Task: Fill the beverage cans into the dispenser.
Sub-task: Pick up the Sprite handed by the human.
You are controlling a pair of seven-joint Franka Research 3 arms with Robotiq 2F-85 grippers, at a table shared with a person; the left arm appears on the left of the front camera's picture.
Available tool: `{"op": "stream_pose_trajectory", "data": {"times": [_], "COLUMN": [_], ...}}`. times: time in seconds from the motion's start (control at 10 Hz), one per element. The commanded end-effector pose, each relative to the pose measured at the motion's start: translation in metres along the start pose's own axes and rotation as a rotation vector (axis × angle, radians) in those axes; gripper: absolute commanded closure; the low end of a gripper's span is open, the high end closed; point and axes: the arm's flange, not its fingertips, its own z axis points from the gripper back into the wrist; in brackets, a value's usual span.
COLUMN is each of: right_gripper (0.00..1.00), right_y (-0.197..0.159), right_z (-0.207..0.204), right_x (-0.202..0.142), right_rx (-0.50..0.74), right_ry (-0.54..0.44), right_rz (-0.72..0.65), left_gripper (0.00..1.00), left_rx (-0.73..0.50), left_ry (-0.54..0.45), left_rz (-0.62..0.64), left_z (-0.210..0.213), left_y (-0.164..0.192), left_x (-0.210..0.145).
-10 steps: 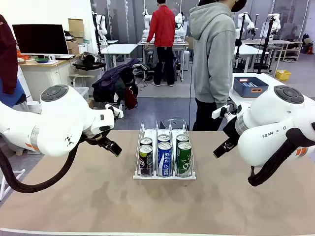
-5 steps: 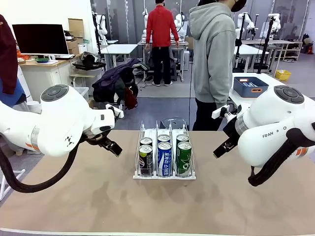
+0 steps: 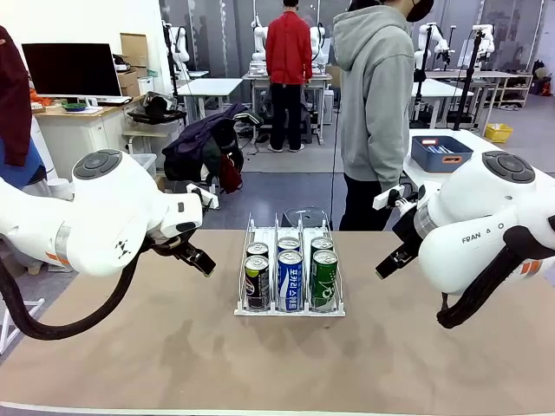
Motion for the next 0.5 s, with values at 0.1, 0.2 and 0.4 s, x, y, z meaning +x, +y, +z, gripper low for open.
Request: {"op": "stream_pose_trajectory", "data": {"times": [0.1, 0.2, 0.4], "right_gripper": [0.00, 0.00, 0.00], "right_y": [-0.0001, -0.0001, -0.0001], "right_z": [0.0000, 0.0000, 0.0000], "right_x": [0.0000, 0.0000, 0.0000], "right_rx": [0.000, 0.000, 0.000], "right_ry": [0.000, 0.000, 0.000], "right_rz": [-0.001, -0.001, -0.001], "left_gripper": [0.00, 0.00, 0.00], "left_rx": [0.001, 0.001, 0.001], "left_ry": [0.000, 0.000, 0.000], "left_rz": [0.004, 0.004, 0.004], "left_z": [0.0000, 0.0000, 0.0000], "left_y": [0.0017, 0.0017, 0.0017], "left_x": [-0.0005, -0.0005, -0.0005]}}
